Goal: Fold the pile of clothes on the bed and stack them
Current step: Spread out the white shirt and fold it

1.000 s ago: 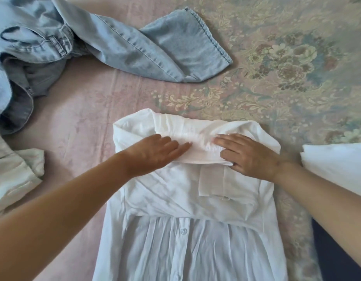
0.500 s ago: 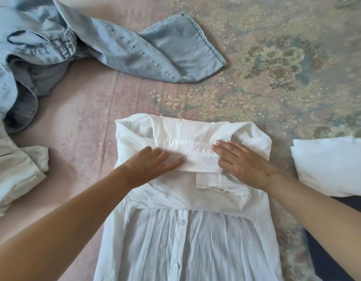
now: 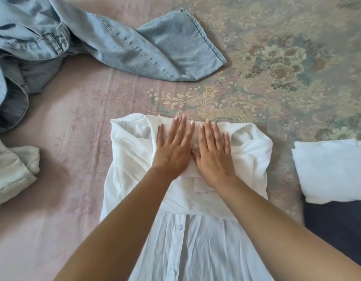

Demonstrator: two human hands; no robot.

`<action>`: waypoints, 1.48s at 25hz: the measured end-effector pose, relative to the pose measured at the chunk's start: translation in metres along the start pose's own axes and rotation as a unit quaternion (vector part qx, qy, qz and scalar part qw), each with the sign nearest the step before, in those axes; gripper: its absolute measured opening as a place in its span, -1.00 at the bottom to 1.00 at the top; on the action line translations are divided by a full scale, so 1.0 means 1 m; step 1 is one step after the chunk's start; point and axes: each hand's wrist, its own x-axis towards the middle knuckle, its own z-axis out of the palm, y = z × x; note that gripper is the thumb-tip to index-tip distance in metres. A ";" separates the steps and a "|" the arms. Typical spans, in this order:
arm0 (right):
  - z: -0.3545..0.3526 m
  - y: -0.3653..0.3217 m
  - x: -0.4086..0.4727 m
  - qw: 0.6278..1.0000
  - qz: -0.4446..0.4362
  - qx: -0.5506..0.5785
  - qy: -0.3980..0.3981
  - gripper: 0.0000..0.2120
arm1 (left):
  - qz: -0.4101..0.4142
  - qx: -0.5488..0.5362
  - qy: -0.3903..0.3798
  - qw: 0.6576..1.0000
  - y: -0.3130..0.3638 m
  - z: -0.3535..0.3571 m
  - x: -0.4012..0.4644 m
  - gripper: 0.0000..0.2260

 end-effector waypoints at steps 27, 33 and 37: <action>-0.013 -0.033 -0.149 0.998 -0.023 0.006 -0.054 -0.39 | 0.150 0.074 -0.069 0.984 -0.047 -0.034 -0.162 -0.52; -0.002 -0.147 -0.210 0.996 0.073 0.037 -0.040 -0.39 | 0.278 0.107 -0.113 0.948 -0.122 -0.049 -0.200 -0.48; 0.012 -0.241 -0.250 0.979 0.162 0.100 -0.070 -0.31 | 0.417 0.141 -0.097 0.892 -0.167 -0.053 -0.208 -0.36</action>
